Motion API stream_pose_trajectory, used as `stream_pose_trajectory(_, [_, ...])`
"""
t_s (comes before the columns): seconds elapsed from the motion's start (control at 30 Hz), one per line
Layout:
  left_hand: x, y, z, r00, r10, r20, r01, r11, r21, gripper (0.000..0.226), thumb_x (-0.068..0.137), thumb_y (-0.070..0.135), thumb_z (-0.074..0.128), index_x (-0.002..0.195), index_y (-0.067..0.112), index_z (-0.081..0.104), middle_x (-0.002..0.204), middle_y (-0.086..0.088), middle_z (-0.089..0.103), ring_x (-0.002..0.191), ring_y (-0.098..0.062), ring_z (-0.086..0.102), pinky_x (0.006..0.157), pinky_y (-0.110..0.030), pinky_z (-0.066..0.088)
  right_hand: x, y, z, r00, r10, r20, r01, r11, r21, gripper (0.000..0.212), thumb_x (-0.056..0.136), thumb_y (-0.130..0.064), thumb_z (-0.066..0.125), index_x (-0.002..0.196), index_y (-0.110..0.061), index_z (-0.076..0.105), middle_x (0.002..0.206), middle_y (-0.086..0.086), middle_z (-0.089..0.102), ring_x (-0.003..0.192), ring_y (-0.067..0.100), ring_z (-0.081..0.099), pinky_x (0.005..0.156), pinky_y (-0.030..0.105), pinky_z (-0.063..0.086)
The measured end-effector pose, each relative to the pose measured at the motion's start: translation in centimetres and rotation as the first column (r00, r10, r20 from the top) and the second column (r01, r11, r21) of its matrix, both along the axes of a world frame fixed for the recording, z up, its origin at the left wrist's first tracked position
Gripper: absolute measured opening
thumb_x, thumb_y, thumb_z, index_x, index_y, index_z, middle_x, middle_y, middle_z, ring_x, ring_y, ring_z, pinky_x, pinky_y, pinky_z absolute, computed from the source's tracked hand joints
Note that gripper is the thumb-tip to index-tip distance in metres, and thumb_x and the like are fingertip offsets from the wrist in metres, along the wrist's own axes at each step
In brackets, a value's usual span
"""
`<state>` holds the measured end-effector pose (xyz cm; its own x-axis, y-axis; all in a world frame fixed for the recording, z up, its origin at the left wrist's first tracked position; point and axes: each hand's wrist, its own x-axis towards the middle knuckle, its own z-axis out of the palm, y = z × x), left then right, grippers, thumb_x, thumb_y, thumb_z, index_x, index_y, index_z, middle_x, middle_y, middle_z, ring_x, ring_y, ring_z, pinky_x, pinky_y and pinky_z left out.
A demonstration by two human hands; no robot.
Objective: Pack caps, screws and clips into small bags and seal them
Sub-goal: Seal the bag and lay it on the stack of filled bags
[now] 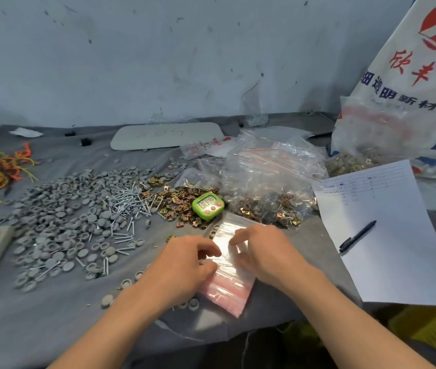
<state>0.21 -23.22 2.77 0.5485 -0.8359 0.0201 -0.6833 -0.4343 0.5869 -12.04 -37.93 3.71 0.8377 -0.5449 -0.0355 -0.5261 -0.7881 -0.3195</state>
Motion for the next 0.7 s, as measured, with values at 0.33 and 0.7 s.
stream_pose_trajectory(0.33, [-0.3, -0.4, -0.7, 0.960, 0.120, 0.251, -0.120, 0.993, -0.018, 0.011, 0.091, 0.037, 0.067, 0.090, 0.034, 0.077, 0.090, 0.014, 0.075, 0.084, -0.010, 0.064, 0.079, -0.032, 0.054, 0.1, 1.1, 0.0, 0.998, 0.048, -0.040, -0.043, 0.992, 0.118, 0.015, 0.087, -0.041, 0.075, 0.082, -0.027, 0.071, 0.119, -0.006, 0.074, 0.104, 0.018, 0.068, 0.089, 0.035, 0.057])
stream_pose_trajectory(0.7, [-2.4, -1.7, -2.6, 0.956, 0.126, 0.267, -0.107, 0.991, -0.083, 0.027, 0.090, 0.038, 0.069, 0.081, 0.038, 0.043, 0.079, 0.020, 0.051, 0.073, -0.002, 0.050, 0.059, -0.019, 0.030, 0.7, -0.8, 1.2, 0.901, -0.350, 0.256, 0.272, 0.915, 0.297, 0.025, 0.090, -0.014, 0.060, 0.071, -0.006, 0.074, 0.073, 0.011, 0.073, 0.077, 0.031, 0.068, 0.069, 0.039, 0.056])
